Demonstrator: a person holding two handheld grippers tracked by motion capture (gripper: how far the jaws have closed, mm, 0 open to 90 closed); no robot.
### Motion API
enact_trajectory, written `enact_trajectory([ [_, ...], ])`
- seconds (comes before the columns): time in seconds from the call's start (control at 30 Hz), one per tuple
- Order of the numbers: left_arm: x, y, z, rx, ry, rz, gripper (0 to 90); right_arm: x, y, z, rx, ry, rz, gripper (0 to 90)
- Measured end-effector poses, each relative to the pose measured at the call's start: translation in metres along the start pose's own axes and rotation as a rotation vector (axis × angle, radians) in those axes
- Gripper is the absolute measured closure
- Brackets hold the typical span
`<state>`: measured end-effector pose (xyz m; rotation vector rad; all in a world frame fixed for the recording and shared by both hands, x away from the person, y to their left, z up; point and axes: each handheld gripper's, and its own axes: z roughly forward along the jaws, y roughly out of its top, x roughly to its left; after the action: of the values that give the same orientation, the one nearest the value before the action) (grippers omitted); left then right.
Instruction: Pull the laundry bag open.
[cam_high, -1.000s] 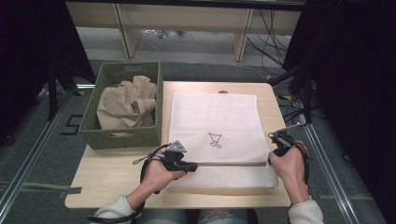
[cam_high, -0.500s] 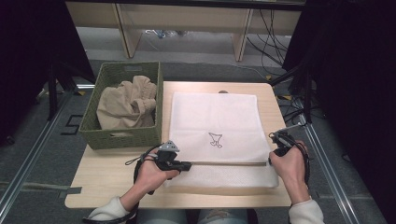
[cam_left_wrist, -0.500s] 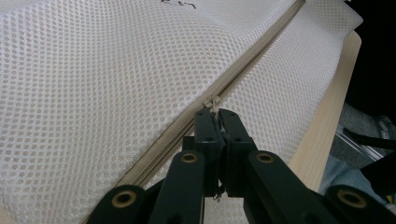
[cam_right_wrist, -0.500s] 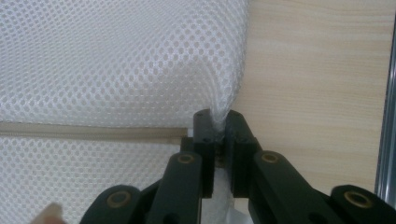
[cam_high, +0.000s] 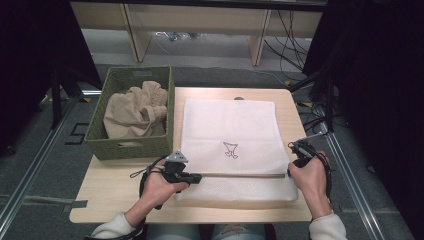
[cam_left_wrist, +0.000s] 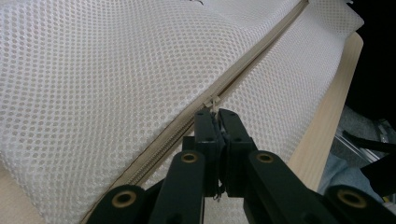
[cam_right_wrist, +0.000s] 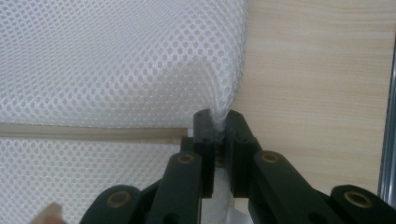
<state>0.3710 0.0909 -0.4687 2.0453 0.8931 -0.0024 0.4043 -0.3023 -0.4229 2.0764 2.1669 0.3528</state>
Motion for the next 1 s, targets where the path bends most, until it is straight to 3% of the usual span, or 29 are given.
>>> enact_trajectory([
  [0.13,0.001,0.0,-0.003,-0.005,0.005,-0.01,86.7,0.0,0.0,0.0,0.006,-0.01,-0.006,85.2],
  [0.2,0.002,-0.001,-0.005,-0.005,0.007,-0.01,86.7,0.001,0.0,-0.001,0.016,-0.019,0.034,85.2],
  [0.27,0.003,-0.003,-0.006,-0.01,0.006,-0.02,86.7,-0.002,0.0,0.001,-0.003,-0.005,-0.003,85.2],
  [0.4,0.004,-0.004,-0.007,0.0,0.009,-0.011,86.7,-0.001,0.0,0.001,0.001,-0.006,-0.015,85.2],
  [0.47,0.005,-0.005,-0.009,-0.006,0.011,-0.014,86.7,0.003,-0.001,0.0,0.005,-0.033,0.057,85.2],
  [0.57,0.007,-0.006,-0.013,-0.005,0.015,-0.022,86.7,-0.004,0.0,0.001,0.001,-0.019,-0.002,85.2],
  [1.0,0.015,-0.012,-0.024,-0.011,0.035,-0.043,86.7,-0.003,0.0,0.002,0.005,-0.018,0.001,85.2],
])
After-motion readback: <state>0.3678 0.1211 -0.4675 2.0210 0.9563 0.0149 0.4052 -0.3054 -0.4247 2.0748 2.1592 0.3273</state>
